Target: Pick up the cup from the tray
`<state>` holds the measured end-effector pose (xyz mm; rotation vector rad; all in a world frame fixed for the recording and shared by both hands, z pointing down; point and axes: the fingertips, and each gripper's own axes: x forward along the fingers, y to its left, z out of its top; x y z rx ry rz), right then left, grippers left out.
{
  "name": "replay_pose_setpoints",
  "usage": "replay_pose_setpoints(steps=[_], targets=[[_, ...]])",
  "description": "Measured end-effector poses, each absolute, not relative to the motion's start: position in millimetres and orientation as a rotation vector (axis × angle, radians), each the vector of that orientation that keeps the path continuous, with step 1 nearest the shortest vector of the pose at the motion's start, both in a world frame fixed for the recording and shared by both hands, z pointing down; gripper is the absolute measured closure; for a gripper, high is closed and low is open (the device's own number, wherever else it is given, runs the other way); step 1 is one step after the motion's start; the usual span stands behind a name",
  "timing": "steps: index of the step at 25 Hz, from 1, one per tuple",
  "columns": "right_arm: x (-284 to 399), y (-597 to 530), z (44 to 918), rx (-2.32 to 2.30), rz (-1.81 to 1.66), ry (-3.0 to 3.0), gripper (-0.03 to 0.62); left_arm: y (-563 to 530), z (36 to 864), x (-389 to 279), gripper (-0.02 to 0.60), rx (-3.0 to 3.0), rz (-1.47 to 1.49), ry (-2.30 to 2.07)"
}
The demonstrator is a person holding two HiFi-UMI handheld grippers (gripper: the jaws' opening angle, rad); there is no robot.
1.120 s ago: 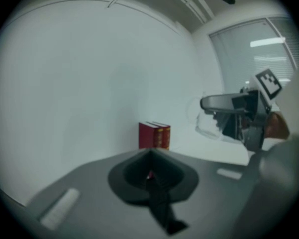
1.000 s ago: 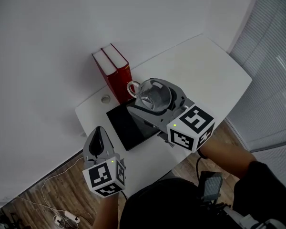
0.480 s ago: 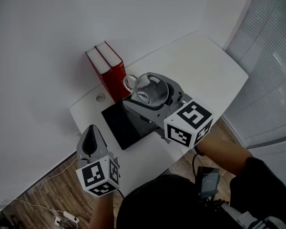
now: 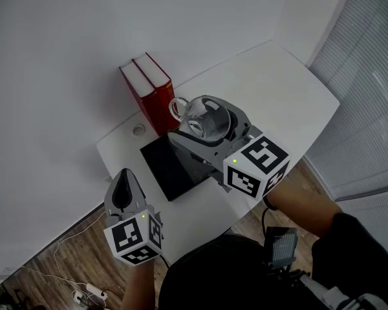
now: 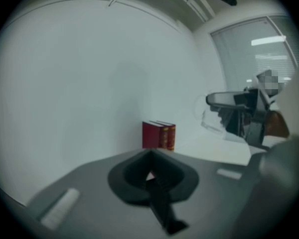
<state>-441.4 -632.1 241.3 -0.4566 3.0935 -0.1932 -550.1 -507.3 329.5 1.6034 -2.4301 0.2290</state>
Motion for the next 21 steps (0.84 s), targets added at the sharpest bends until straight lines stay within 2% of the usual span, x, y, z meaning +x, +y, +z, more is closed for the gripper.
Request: replay_pose_setpoints(steps=[21], targets=[[-448.3, -625.2, 236.7, -0.424, -0.217, 3.072, 0.160, -500.9, 328.9, -553.3, 0.581, 1.595, 0.219, -2.431]])
